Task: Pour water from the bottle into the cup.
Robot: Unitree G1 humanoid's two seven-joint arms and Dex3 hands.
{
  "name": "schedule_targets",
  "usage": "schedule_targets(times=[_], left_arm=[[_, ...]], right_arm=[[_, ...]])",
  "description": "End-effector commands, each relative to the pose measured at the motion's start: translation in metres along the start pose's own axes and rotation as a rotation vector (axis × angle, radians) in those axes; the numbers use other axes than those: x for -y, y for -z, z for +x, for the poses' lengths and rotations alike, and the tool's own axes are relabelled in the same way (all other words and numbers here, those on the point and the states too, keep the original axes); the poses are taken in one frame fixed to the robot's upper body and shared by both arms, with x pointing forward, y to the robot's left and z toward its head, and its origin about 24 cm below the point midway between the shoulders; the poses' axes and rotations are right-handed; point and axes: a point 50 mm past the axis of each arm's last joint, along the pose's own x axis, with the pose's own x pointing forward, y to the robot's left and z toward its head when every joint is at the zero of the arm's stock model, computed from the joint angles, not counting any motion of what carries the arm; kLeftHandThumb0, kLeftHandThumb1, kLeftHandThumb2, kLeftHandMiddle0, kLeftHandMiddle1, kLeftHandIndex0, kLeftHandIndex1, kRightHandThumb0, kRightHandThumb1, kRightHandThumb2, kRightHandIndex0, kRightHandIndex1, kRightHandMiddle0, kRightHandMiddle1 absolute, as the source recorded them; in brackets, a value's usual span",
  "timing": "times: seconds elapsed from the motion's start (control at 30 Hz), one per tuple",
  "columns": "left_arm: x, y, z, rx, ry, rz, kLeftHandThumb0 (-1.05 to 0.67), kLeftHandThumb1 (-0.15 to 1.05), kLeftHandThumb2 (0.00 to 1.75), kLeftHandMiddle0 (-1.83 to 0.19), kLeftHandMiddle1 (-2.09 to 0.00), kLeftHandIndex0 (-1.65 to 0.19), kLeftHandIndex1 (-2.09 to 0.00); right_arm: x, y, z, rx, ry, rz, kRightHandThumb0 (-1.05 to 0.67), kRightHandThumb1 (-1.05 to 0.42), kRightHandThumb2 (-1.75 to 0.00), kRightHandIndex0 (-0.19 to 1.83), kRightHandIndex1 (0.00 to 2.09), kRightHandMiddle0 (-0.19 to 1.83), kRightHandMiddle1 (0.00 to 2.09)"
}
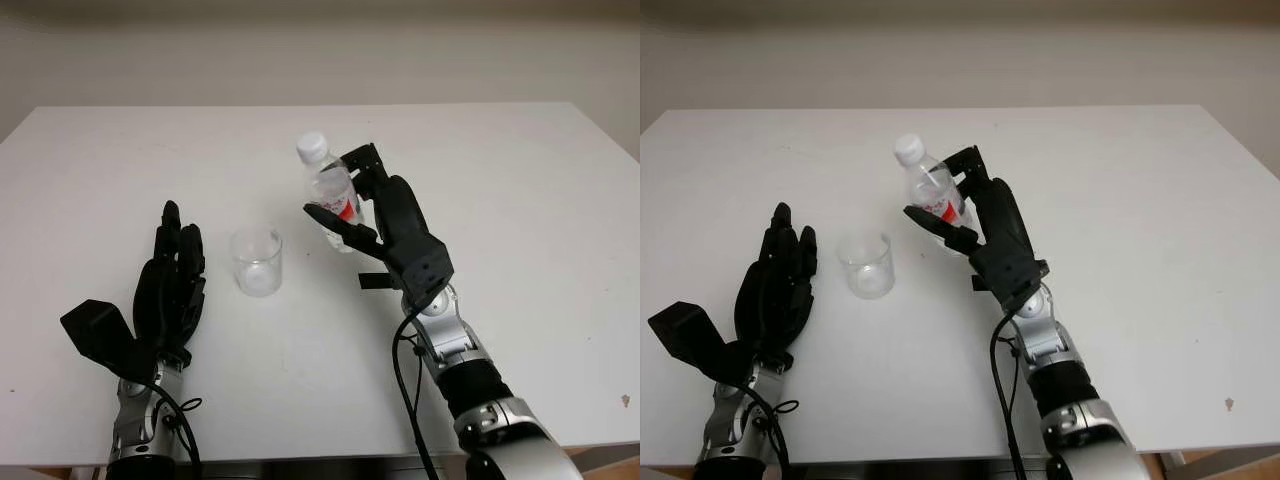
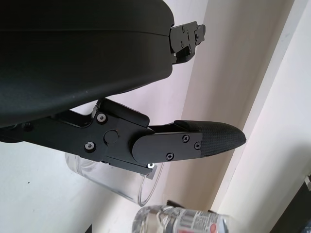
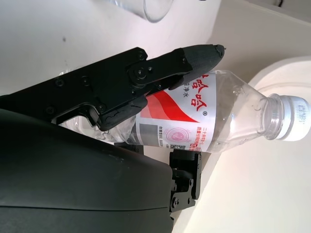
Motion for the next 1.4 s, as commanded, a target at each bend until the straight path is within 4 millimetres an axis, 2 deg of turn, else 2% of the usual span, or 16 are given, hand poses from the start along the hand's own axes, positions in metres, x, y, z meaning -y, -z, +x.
schedule_targets(times=[0.0,0.23,0.67,1.0,1.37], left_arm=[[-0.006,0.017,-0.010,-0.074,-0.036,-0.011,-0.75,1.05,0.44,0.16,-0.06,0.17,-0.05],[-0.005,0.019,-0.012,-0.071,-0.039,-0.012,-0.75,1.05,0.45,0.17,-0.05,0.17,-0.05],[-0.004,0.022,-0.012,-0.065,-0.046,-0.024,-0.75,1.05,0.45,0.17,-0.05,0.17,-0.06],[-0.003,0.024,-0.011,-0.061,-0.043,-0.042,-0.74,1.05,0.45,0.18,-0.05,0.18,-0.05],[-0.002,0.026,-0.010,-0.059,-0.038,-0.027,-0.76,1.05,0.46,0.19,-0.05,0.19,-0.05]], right_arm=[[0.007,-0.010,0.013,0.058,0.000,-0.068,-0.32,-1.05,-0.35,1.61,2.09,1.28,2.09],[0.013,-0.009,0.029,0.101,-0.038,-0.345,-0.38,-1.05,-0.28,1.36,2.09,1.05,2.09],[0.019,-0.005,0.037,0.183,-0.112,-0.724,-0.41,-1.05,-0.22,1.31,2.09,0.95,2.09],[0.026,-0.015,0.045,0.307,-0.116,-0.927,-0.40,-1.05,-0.17,1.28,2.09,0.87,2.09],[0.029,-0.021,0.046,0.418,-0.090,-1.011,-0.39,-1.05,-0.16,1.22,2.09,0.81,2.09]])
